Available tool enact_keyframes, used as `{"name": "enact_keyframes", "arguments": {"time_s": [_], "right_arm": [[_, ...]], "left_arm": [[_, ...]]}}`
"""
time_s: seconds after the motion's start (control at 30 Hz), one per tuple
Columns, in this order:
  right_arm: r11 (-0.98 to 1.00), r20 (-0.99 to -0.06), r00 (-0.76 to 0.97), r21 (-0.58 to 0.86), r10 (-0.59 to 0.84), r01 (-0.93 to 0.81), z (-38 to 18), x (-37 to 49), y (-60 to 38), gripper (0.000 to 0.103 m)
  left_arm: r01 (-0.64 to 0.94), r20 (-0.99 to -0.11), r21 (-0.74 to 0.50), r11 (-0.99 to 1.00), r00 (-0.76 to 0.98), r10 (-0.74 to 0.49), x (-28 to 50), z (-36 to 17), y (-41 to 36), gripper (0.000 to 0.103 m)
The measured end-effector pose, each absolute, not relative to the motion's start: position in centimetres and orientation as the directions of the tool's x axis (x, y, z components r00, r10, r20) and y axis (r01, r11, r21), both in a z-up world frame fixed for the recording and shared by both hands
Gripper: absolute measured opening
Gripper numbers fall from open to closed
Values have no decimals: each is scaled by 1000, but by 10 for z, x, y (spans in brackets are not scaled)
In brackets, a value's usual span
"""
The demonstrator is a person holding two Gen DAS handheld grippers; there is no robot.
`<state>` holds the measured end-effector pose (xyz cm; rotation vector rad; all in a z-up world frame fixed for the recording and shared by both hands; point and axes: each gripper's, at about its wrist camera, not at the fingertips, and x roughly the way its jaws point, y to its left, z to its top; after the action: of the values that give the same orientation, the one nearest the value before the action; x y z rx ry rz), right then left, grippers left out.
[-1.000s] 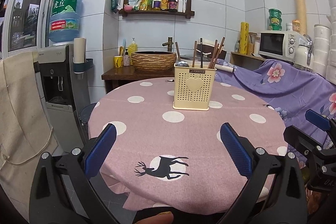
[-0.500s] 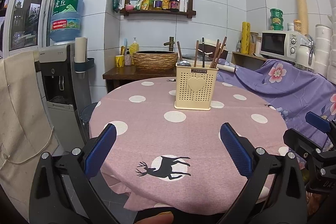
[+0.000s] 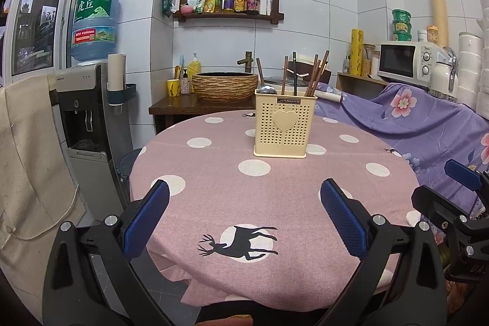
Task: Organize utensils
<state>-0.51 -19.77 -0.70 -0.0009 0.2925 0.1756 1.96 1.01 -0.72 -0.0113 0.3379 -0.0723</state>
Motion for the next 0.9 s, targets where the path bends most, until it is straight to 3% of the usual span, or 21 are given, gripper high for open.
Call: {"name": "enact_keyframes", "arguments": {"time_s": [0.9], "right_arm": [[984, -292, 940, 21, 175, -177, -10, -5, -197, 97]], "left_arm": [[68, -343, -12, 998, 937, -68, 18, -6, 8, 97]]}}
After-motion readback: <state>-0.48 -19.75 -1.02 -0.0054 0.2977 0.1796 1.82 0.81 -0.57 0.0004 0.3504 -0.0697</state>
